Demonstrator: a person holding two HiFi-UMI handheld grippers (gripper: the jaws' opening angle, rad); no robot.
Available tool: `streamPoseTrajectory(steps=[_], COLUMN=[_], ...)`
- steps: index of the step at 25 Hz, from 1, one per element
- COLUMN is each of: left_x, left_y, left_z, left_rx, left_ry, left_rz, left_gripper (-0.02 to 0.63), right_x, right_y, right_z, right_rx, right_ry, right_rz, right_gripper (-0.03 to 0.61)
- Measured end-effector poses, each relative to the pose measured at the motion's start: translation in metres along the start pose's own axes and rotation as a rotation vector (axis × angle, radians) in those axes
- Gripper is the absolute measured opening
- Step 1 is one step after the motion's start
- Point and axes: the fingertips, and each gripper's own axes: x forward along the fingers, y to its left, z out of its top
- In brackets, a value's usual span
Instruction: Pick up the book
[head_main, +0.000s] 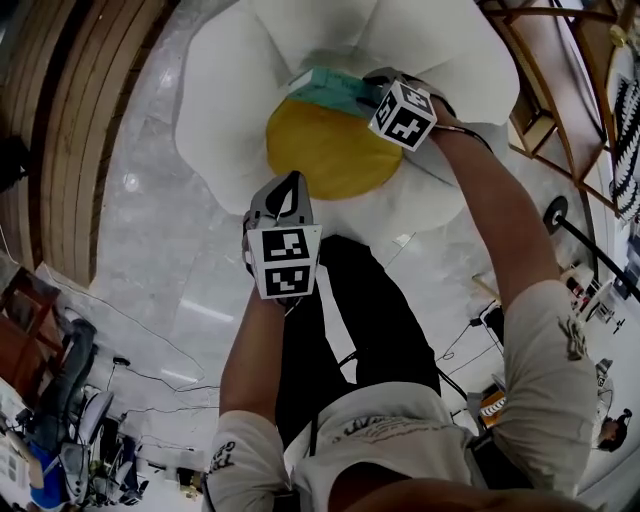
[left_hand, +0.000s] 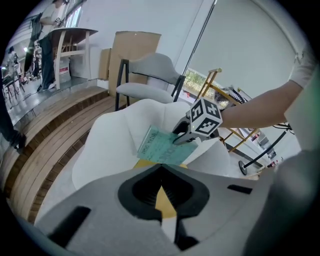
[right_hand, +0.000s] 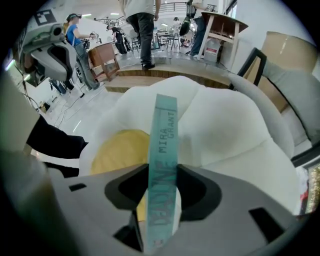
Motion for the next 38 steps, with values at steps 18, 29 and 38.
streamPoseTrajectory(steps=[18, 29, 38], left_x=[-0.101, -0.206, -0.298], left_y=[-0.03, -0.098, -0.169], left_z=[0.102, 0.198, 0.271], left_rx=[0.069, 0.127, 0.23], left_ry=[-0.157, -0.309, -0.457], left_rz=[-0.025, -0.074, -0.127], left_gripper=[0.02, 0.02, 0.02], right_x=[-0.211, -0.412, -0.576], right_y=[0.032, 0.048, 0.049], right_z=[0.064, 0.129, 0.149], right_rx=[0.529, 0.666, 0.734], right_ry=[-0.393, -0.651, -0.831], right_rz=[-0.323, -0.621, -0.921], right_gripper=[0.189, 0.187, 0.187])
